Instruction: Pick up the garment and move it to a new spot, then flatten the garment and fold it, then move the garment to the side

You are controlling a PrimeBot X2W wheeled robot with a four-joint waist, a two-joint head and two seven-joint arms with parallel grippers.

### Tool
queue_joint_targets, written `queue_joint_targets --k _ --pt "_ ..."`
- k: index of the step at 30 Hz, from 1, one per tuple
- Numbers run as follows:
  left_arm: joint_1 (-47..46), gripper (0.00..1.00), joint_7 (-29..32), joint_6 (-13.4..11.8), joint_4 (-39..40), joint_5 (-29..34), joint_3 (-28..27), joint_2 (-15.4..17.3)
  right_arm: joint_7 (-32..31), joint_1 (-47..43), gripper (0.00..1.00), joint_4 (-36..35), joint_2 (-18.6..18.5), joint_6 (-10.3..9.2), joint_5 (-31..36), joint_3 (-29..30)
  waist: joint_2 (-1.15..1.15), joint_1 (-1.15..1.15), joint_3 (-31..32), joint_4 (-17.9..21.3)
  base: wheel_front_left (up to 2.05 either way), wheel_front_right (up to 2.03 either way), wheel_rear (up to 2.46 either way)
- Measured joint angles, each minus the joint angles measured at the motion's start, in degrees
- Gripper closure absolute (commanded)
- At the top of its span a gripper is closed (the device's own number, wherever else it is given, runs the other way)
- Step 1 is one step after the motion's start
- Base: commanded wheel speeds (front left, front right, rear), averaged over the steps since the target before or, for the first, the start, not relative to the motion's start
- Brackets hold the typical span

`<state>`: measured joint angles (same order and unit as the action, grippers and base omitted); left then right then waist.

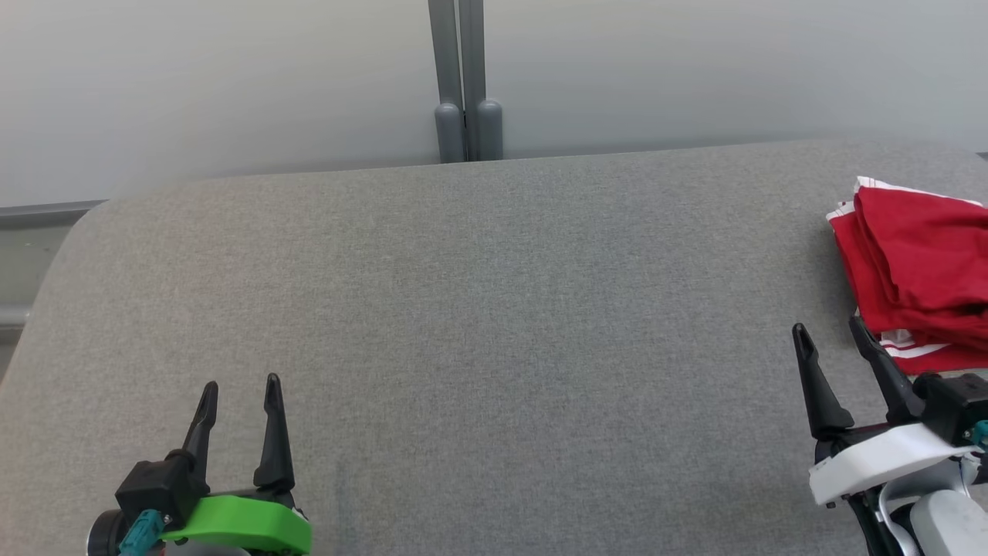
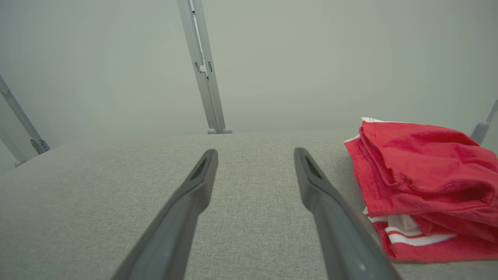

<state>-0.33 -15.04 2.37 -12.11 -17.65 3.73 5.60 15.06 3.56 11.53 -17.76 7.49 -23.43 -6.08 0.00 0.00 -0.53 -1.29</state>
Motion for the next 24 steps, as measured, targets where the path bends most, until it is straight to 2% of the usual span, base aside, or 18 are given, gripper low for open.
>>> queue_joint_targets --k 6,13,24 --pt "0.5 0.0 0.0 0.8 -0.6 1.3 -1.3 -1.2 0.0 -0.8 0.0 -1.0 2.7 0.0 3.2 1.3 0.0 0.0 0.2 0.5 0.0 0.0 0.0" --pt "0.5 0.0 0.0 2.4 -0.9 3.5 -1.6 -1.8 0.0 -0.6 0.0 -0.9 3.0 0.0 4.4 0.8 0.0 0.0 0.6 0.6 0.0 0.0 0.0" --pt "0.3 0.0 0.0 3.1 -1.2 4.7 -2.3 -2.4 0.0 0.4 0.0 -0.5 3.8 0.0 4.9 0.8 0.0 0.0 0.9 0.9 0.0 0.0 0.0"
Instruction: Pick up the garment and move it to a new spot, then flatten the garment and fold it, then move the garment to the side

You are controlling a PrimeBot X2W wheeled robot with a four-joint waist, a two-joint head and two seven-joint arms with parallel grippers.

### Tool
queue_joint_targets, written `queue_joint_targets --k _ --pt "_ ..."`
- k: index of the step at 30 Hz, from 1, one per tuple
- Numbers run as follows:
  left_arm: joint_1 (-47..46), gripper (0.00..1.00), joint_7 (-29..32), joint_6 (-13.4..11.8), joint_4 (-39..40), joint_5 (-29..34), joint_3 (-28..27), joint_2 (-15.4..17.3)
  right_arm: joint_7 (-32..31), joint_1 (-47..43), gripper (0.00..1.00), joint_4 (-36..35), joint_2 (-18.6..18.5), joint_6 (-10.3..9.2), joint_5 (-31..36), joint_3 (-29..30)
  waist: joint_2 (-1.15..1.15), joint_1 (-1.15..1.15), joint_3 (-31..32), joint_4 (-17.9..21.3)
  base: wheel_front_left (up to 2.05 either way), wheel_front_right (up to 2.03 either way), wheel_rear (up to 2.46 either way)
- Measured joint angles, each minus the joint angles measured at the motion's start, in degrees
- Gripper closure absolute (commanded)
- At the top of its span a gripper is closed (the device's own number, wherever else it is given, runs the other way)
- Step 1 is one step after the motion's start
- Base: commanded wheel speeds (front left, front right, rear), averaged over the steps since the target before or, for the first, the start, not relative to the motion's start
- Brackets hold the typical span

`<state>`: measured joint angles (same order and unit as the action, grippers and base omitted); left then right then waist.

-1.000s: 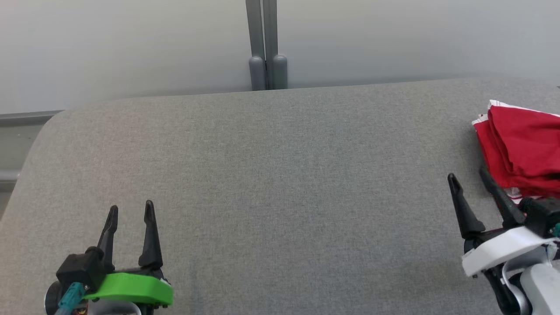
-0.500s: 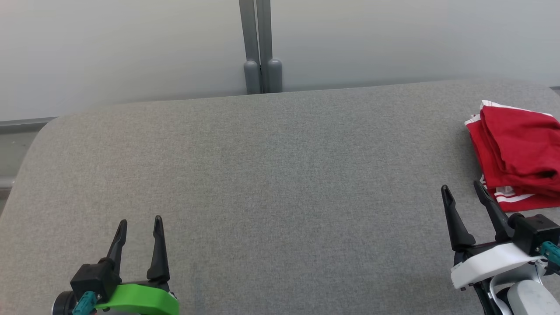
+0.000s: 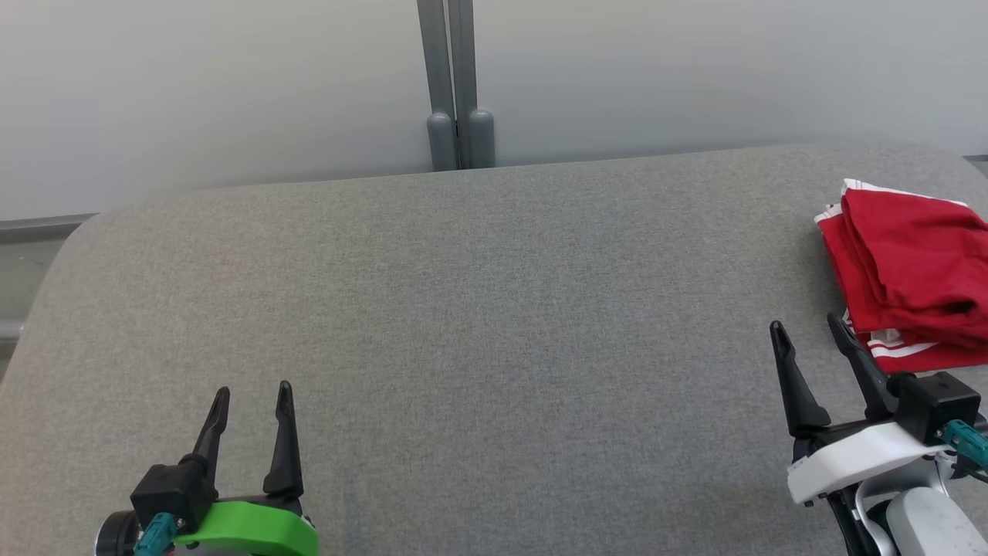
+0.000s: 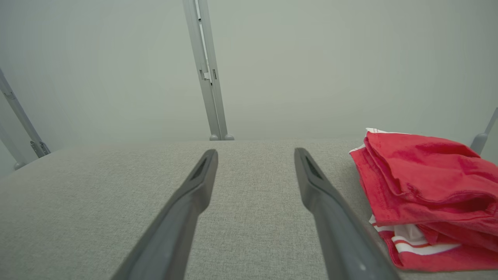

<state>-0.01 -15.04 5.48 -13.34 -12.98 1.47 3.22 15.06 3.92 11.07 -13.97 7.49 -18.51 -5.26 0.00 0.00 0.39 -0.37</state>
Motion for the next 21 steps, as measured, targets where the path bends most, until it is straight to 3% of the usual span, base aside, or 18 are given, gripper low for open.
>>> queue_joint_targets --k 17,18,21 --pt "-0.4 0.0 0.0 0.6 -0.5 0.6 -1.0 -0.2 0.0 2.3 0.0 2.7 1.6 0.0 0.1 -0.4 0.0 0.0 0.1 0.1 0.0 0.0 0.0" --pt "-0.6 1.0 0.0 0.6 -0.4 0.4 -1.0 -0.3 0.0 2.3 1.0 2.8 1.6 0.0 0.1 -0.5 0.0 0.0 0.1 0.1 0.0 0.0 0.0" --pt "0.2 1.0 0.3 0.6 -1.9 0.4 -0.9 -0.4 -0.1 1.1 1.0 4.0 2.4 0.0 0.1 -0.8 0.0 0.0 0.2 0.1 0.0 0.0 0.0"
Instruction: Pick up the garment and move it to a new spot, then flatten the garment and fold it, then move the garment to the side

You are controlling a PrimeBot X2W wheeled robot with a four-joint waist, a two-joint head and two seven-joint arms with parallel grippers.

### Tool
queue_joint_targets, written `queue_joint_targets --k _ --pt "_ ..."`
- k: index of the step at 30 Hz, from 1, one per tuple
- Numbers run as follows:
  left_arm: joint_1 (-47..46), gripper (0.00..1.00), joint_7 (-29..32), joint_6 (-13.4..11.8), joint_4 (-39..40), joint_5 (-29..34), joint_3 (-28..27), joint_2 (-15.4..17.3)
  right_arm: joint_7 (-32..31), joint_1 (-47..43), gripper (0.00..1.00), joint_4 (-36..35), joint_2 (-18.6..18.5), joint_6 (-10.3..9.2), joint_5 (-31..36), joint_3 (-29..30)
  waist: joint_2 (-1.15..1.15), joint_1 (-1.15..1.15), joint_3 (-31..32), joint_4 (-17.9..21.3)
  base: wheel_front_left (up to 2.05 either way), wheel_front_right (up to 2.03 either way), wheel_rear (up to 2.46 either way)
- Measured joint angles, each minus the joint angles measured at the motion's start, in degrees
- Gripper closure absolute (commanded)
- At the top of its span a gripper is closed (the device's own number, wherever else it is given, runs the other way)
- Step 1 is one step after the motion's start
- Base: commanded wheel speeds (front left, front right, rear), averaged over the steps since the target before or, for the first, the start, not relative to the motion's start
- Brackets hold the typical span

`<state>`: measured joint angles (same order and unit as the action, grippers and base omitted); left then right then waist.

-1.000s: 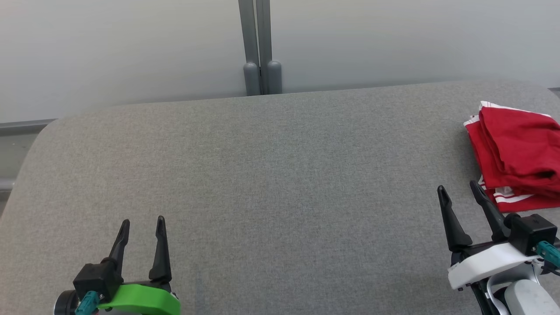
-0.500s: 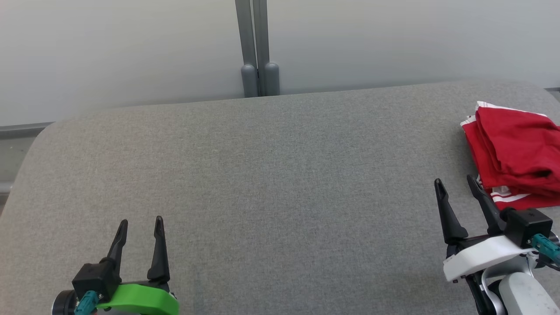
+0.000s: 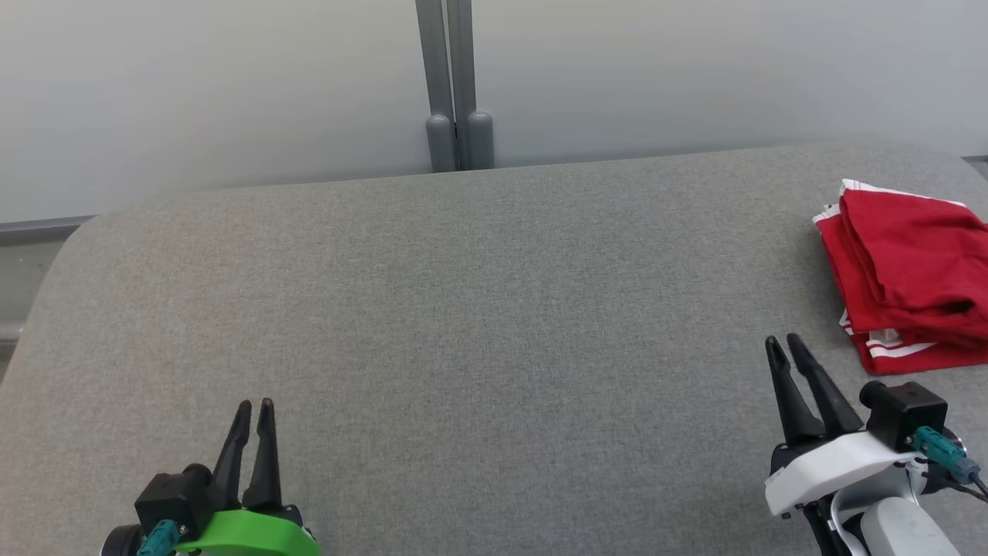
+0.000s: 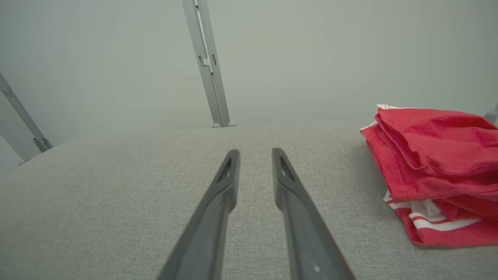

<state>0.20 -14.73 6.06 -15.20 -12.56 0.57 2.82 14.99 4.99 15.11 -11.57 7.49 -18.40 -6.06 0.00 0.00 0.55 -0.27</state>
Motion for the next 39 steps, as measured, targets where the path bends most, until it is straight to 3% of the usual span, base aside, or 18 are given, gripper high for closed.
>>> queue_joint_targets --k 39 --pt "-1.5 1.0 9.4 0.5 0.0 -34.7 -2.9 -0.1 -9.4 -0.3 1.0 0.1 3.9 -0.01 -32.1 5.4 0.0 0.0 -0.2 0.1 0.0 0.0 0.0"
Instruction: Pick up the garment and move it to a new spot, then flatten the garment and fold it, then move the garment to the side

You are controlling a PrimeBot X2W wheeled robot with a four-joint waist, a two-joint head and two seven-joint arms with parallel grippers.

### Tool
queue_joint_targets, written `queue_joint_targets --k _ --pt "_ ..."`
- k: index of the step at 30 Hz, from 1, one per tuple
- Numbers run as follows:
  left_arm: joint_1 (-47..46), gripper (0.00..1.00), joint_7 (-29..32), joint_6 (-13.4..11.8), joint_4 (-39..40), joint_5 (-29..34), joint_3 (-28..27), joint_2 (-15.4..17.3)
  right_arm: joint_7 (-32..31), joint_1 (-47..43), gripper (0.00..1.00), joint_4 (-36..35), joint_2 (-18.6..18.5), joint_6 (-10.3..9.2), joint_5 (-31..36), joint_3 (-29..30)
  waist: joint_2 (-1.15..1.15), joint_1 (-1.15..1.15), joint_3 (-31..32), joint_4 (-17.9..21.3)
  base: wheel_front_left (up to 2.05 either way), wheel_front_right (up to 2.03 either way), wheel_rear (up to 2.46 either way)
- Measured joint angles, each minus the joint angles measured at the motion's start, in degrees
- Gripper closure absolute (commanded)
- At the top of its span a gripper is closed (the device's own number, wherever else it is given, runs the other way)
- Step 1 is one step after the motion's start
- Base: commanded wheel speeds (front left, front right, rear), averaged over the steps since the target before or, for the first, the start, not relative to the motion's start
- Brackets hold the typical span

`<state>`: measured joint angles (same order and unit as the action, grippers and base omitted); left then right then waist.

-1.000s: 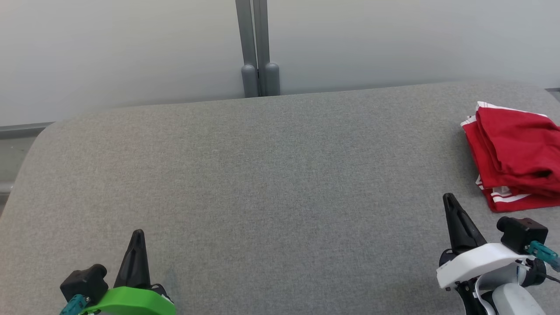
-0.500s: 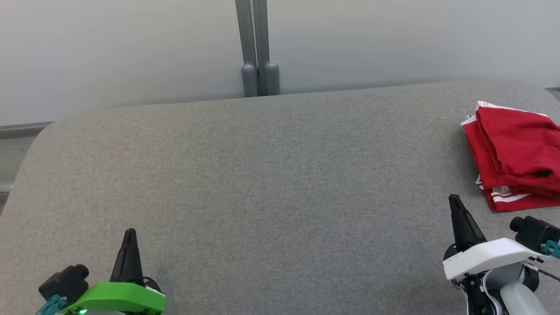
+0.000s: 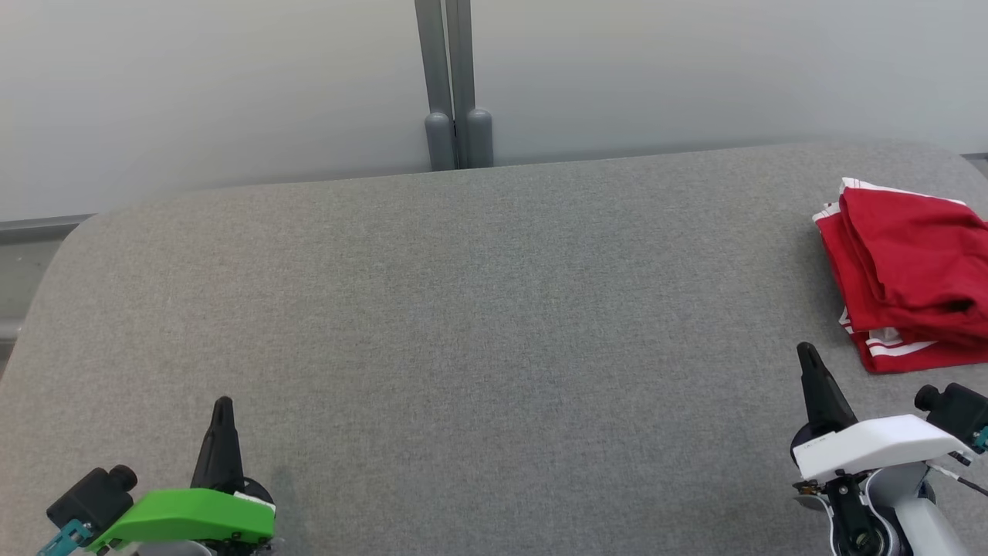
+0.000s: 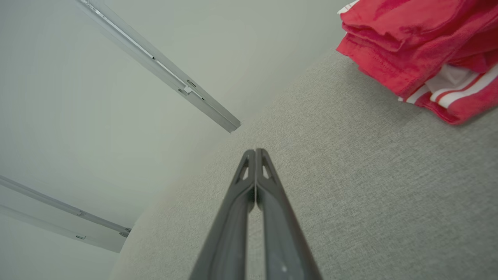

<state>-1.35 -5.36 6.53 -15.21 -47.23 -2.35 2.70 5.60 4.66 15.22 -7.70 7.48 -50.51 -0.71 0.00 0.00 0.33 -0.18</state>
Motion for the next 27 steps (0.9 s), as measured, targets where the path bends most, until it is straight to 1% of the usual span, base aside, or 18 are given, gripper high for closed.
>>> queue_joint_targets --k 14,27 --pt "-0.9 1.0 2.6 0.1 0.2 -9.9 -1.0 0.0 -2.6 0.3 1.0 -0.2 1.1 0.0 -9.1 1.6 0.0 0.0 -0.1 0.0 0.0 0.0 0.0" --pt "-1.8 1.0 4.7 0.3 0.4 -17.5 -1.6 0.0 -4.8 0.4 1.0 -0.4 1.9 0.0 -16.3 2.9 0.0 0.0 -0.2 0.1 0.0 0.0 0.0"
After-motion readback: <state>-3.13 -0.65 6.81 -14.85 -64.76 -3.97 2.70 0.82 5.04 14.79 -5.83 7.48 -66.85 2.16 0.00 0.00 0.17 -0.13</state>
